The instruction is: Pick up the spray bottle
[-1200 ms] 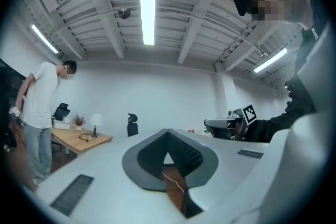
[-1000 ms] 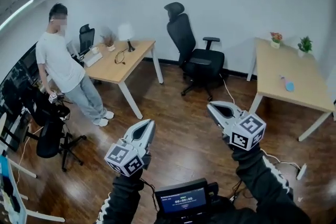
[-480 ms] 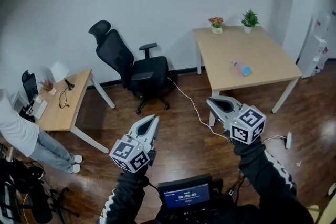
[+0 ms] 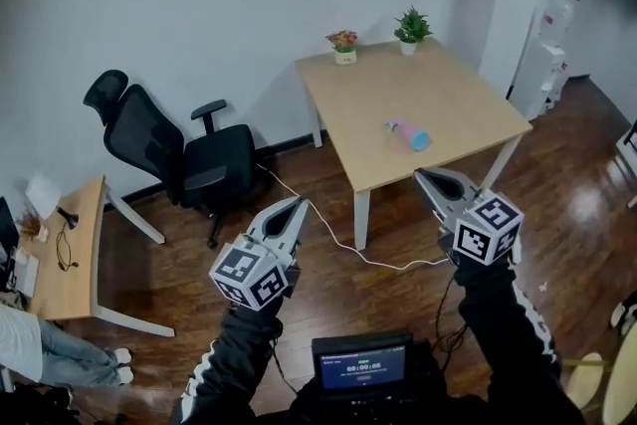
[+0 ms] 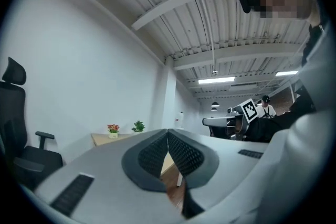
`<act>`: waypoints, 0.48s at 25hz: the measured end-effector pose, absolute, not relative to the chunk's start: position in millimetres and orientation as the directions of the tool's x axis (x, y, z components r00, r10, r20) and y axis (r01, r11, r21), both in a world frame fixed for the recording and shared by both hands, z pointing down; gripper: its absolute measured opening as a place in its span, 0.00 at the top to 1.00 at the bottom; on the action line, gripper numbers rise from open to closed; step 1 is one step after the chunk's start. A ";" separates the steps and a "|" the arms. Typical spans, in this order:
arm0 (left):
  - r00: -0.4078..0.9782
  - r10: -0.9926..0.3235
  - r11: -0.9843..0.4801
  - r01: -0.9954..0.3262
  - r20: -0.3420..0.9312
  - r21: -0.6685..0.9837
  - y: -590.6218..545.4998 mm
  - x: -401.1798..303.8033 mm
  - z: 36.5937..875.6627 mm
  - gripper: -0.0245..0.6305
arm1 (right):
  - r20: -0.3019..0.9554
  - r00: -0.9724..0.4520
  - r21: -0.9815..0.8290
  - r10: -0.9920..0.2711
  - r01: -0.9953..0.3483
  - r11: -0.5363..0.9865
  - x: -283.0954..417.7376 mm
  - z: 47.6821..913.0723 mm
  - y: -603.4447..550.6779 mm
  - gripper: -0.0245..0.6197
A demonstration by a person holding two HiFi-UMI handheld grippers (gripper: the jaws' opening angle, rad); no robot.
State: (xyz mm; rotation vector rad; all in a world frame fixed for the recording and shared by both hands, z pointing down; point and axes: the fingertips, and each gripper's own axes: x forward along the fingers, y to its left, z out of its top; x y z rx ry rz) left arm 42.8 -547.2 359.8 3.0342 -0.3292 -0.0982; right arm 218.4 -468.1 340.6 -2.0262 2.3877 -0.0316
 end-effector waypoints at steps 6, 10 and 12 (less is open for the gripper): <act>0.986 -0.158 -0.985 -0.154 -0.045 0.084 -606.5 216.3 370.0 0.93 | 0.031 -0.096 -0.046 -0.995 -0.995 0.094 381.8 357.4 -519.6 0.96; 0.987 -0.158 -0.983 -0.156 -0.007 0.097 -637.1 347.1 374.2 0.92 | 0.079 -0.106 -0.059 -0.991 -0.993 0.102 508.4 362.3 -556.6 0.82; 0.986 -0.169 -0.980 -0.168 -0.001 0.103 -656.6 401.4 372.3 0.93 | 0.113 -0.116 -0.063 -0.987 -0.992 0.110 564.0 366.8 -581.5 0.82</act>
